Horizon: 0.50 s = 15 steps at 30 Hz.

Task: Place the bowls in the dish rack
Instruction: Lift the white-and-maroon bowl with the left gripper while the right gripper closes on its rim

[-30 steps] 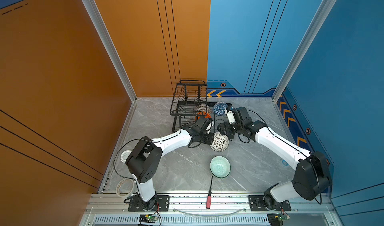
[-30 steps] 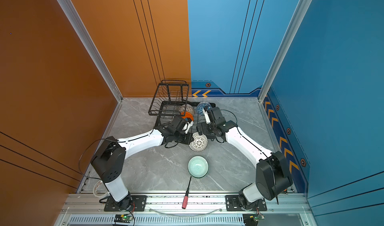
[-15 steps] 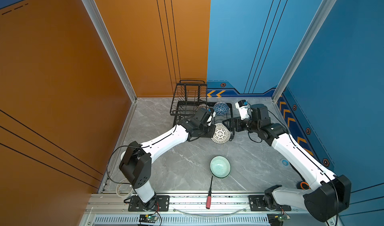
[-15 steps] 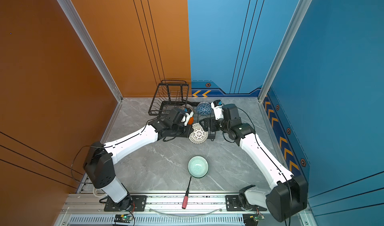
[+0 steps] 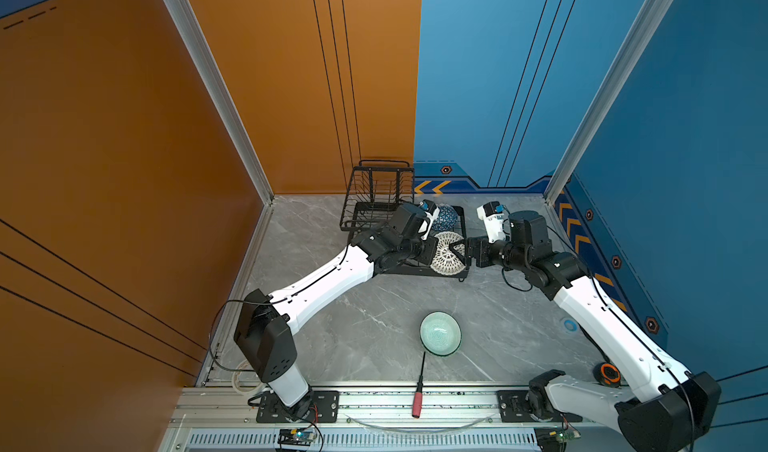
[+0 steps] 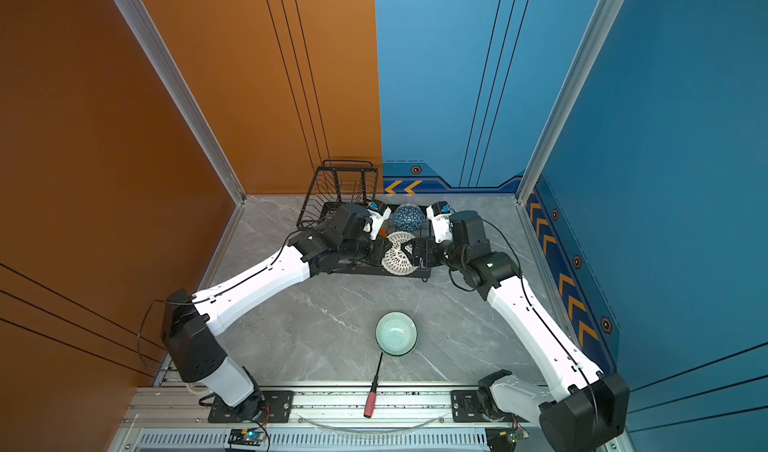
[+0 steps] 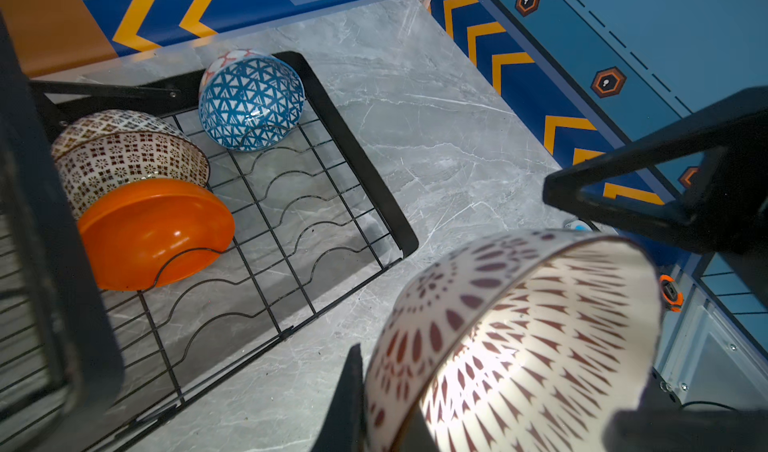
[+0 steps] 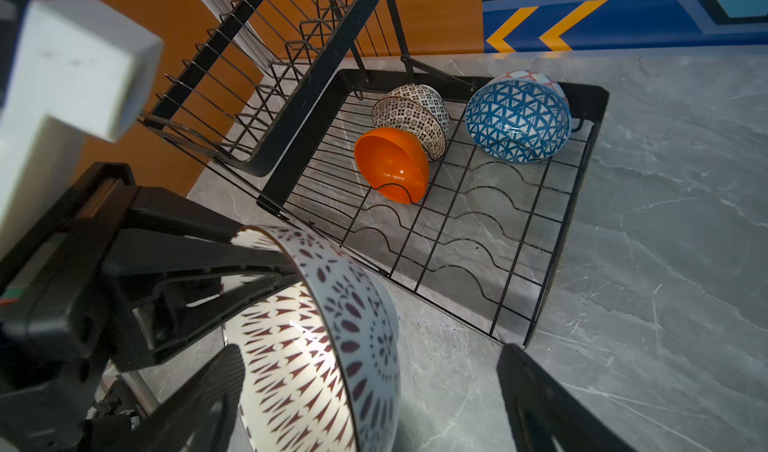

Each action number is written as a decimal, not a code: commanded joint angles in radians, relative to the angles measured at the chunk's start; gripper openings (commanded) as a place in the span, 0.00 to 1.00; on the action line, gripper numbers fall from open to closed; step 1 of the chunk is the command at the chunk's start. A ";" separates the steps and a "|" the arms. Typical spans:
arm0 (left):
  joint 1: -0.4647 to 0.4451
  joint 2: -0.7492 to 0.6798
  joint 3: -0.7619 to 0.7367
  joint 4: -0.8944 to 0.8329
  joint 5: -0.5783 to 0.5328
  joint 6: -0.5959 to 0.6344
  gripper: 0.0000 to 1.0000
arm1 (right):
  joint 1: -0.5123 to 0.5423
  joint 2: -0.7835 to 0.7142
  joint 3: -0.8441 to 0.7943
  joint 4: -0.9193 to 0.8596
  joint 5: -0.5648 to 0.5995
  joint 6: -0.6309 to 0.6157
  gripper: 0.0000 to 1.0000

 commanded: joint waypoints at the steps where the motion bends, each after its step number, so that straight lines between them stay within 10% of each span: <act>1: -0.011 -0.041 0.050 0.015 -0.031 0.021 0.00 | 0.010 0.020 -0.005 -0.020 0.043 0.055 0.89; 15: -0.019 -0.026 0.075 0.015 -0.035 0.024 0.00 | 0.019 0.065 0.005 0.010 0.033 0.085 0.59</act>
